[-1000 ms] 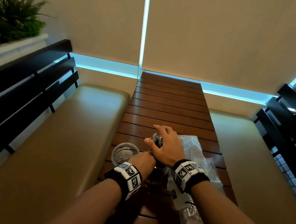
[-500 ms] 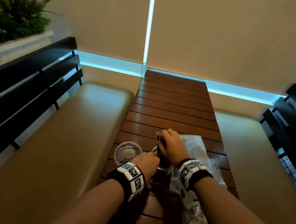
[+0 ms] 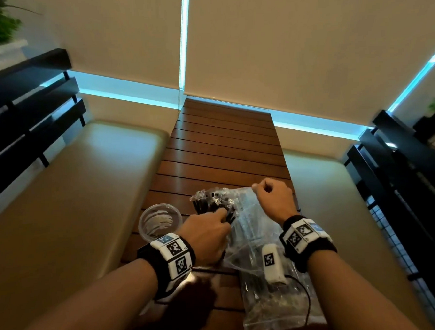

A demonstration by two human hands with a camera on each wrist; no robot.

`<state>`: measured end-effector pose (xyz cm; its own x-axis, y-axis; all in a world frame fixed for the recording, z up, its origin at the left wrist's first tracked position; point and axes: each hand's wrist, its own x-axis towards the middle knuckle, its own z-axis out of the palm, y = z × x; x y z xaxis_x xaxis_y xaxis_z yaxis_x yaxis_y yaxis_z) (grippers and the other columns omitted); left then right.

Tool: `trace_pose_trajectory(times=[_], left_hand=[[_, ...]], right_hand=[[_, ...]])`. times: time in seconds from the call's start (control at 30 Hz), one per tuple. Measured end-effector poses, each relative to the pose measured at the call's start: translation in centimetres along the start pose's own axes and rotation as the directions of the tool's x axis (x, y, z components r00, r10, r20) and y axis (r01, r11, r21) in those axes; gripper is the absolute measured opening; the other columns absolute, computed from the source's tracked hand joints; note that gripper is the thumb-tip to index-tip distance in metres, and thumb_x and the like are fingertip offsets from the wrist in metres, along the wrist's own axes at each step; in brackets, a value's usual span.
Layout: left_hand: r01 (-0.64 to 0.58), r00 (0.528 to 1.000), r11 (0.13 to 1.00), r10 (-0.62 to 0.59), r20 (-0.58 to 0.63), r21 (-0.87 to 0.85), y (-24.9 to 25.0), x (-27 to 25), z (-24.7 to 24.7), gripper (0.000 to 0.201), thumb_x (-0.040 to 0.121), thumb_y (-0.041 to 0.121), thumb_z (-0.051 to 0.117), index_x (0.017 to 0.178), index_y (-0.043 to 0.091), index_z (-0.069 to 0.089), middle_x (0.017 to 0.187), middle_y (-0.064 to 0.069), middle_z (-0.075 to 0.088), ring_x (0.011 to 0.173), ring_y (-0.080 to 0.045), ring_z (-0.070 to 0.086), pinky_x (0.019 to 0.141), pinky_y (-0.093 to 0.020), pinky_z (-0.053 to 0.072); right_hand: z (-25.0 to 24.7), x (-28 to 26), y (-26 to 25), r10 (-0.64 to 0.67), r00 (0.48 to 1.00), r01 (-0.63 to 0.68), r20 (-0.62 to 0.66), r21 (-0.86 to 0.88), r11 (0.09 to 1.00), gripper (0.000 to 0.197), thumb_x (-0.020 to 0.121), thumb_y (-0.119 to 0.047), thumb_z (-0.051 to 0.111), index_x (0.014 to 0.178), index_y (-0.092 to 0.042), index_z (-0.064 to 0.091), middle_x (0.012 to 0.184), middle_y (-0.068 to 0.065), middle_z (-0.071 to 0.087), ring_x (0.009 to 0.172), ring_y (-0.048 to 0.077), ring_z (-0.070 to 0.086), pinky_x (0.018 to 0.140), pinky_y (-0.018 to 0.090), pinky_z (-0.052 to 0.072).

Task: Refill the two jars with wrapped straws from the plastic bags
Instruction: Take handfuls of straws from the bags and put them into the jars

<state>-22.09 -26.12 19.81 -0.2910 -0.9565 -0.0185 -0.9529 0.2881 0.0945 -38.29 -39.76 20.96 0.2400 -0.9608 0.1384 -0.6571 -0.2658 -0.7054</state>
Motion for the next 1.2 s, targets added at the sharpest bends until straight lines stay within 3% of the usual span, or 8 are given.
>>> trace_pose_trajectory(times=[0.07,0.17,0.23,0.43,0.63,0.83,1.03,1.2], left_hand=[[-0.122,0.987,0.992,0.119,0.104,0.016,1.6,1.2,0.1,0.026,0.095,0.035,0.048,0.099,0.016,0.065,0.108,-0.004,0.049,0.071,-0.026,0.056,0.058,-0.034,0.042],[-0.159,0.96,0.987,0.154,0.235,0.003,3.8,3.3,1.0,0.025,0.095,0.032,0.051,0.107,0.018,0.068,0.113,-0.007,0.049,0.087,-0.033,0.062,0.064,-0.037,0.048],[-0.126,0.947,0.992,0.117,0.3,0.01,5.2,4.2,1.6,0.026,0.095,0.031,0.052,0.112,0.018,0.067,0.118,-0.009,0.049,0.088,-0.032,0.062,0.064,-0.037,0.047],[-0.007,0.924,1.0,0.013,0.383,-0.018,7.6,5.4,2.6,0.039,0.09,0.029,0.062,0.124,0.011,0.058,0.125,-0.011,0.052,0.107,-0.033,0.061,0.083,-0.039,0.049],[0.012,0.962,0.998,0.004,0.271,-0.059,7.1,5.9,2.4,0.045,0.09,0.034,0.06,0.13,0.013,0.056,0.142,-0.002,0.045,0.102,-0.028,0.064,0.07,-0.035,0.046],[0.0,0.974,0.998,0.014,0.228,-0.063,6.3,5.2,0.7,0.059,0.09,0.036,0.064,0.14,0.01,0.046,0.152,-0.001,0.035,0.108,-0.029,0.062,0.081,-0.041,0.054],[0.061,0.975,0.996,-0.044,0.218,-0.072,4.6,4.0,-0.4,0.06,0.091,0.03,0.062,0.145,0.012,0.043,0.16,0.003,0.025,0.106,-0.031,0.062,0.076,-0.04,0.051],[0.087,0.979,0.994,-0.074,0.191,-0.059,3.8,3.5,0.0,0.056,0.094,0.024,0.054,0.148,0.014,0.039,0.159,0.004,0.028,0.11,-0.029,0.061,0.076,-0.037,0.048]], right_hand=[[-1.4,-0.9,1.5,0.057,0.961,-0.031,0.27,-0.099,0.995,0.032,0.087,-0.024,0.061,0.062,-0.003,0.059,0.058,0.002,0.057,0.052,0.011,0.049,0.057,0.023,0.042],[-2.3,-2.8,2.8,0.248,0.756,-0.037,0.605,-0.34,0.94,0.026,0.087,-0.025,0.062,0.072,-0.007,0.073,0.066,-0.002,0.071,0.056,0.006,0.062,0.06,0.021,0.053],[-2.1,-4.0,3.5,0.36,0.648,0.026,0.672,-0.491,0.871,0.022,0.088,-0.023,0.062,0.086,-0.007,0.077,0.083,0.005,0.075,0.072,0.014,0.07,0.071,0.028,0.059],[-0.4,-6.4,5.2,0.272,0.704,0.145,0.657,-0.507,0.85,0.031,0.091,-0.01,0.047,0.118,-0.009,0.064,0.118,0.011,0.065,0.106,0.027,0.06,0.089,0.033,0.048],[1.2,-6.0,5.6,0.152,0.846,0.144,0.51,-0.496,0.856,0.027,0.095,-0.008,0.042,0.099,0.0,0.068,0.105,0.018,0.068,0.096,0.03,0.063,0.081,0.033,0.046],[3.4,-3.2,5.4,0.318,0.755,0.231,0.573,-0.687,0.689,0.036,0.103,-0.02,0.038,0.131,-0.004,0.053,0.136,0.015,0.055,0.126,0.03,0.051,0.102,0.038,0.041],[6.6,-1.2,5.5,0.325,0.654,0.275,0.683,-0.615,0.739,0.042,0.104,-0.019,0.039,0.144,-0.006,0.04,0.149,0.013,0.041,0.136,0.026,0.039,0.108,0.033,0.032],[7.8,-0.7,5.4,0.361,0.671,0.166,0.648,-0.605,0.779,0.042,0.105,-0.015,0.035,0.145,-0.003,0.036,0.148,0.014,0.04,0.137,0.027,0.038,0.108,0.031,0.03]])
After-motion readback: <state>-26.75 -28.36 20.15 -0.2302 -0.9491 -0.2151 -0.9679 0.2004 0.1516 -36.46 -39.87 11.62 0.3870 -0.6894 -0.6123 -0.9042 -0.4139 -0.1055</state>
